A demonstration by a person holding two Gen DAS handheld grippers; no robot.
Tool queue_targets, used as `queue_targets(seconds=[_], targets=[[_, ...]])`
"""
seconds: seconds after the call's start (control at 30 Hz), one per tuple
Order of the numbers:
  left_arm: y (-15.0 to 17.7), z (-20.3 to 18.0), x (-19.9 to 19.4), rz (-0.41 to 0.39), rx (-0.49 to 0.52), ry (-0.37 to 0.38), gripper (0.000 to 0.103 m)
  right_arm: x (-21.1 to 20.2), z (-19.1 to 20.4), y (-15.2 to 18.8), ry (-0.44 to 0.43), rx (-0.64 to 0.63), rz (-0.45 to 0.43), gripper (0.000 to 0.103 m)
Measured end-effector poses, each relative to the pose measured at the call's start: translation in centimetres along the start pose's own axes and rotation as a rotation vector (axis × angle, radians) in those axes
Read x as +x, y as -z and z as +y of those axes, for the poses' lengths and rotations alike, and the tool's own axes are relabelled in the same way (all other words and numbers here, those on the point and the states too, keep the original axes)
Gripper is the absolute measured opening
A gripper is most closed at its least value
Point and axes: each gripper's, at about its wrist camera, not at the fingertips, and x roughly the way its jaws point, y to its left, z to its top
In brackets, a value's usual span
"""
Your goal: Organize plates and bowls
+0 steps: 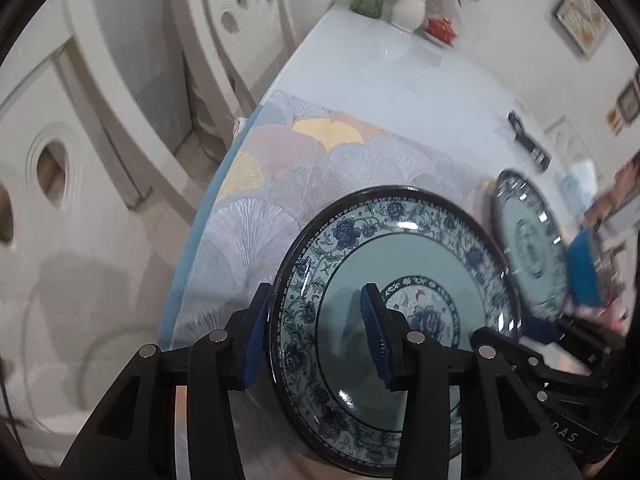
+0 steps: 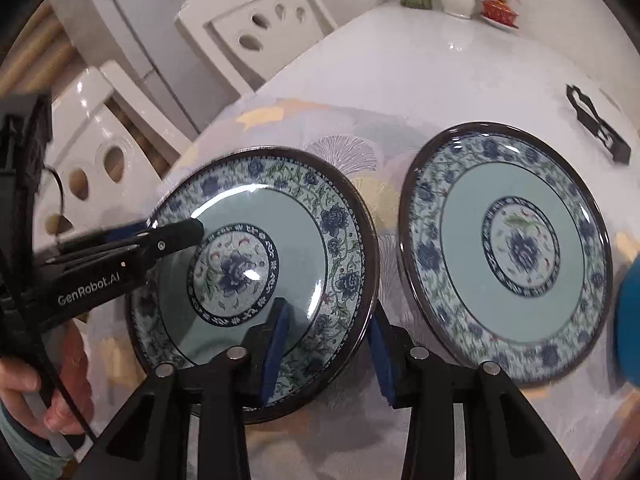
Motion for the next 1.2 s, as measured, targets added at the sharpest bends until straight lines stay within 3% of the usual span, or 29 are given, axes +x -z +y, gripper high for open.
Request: queue_targets(seconds=[0.37, 0.63, 0.83, 1.2], targets=[[2.2, -2.4, -7.5, -0.093, -0.061, 0.079, 0.040, -6.6, 0.7, 0.8, 0.023, 0.057, -0.047, 0.038], [4.5, -4.2, -12.9, -0.157, -0.064, 0.130, 0.040, -13.6, 2.0, 3.7, 0.068, 0.090, -0.125, 0.038], [6.9, -5.1, -15.2, -0.161, -0.056, 0.169, 0.040, -16.8, 2.4, 6.8, 0.078, 0.125, -0.134, 0.038], [11.2, -5.5, -16.4, -0.131, -0.067, 0.176, 0.040, -18.2, 2.9, 11.5, 0.081, 0.138, -0.102, 0.038]])
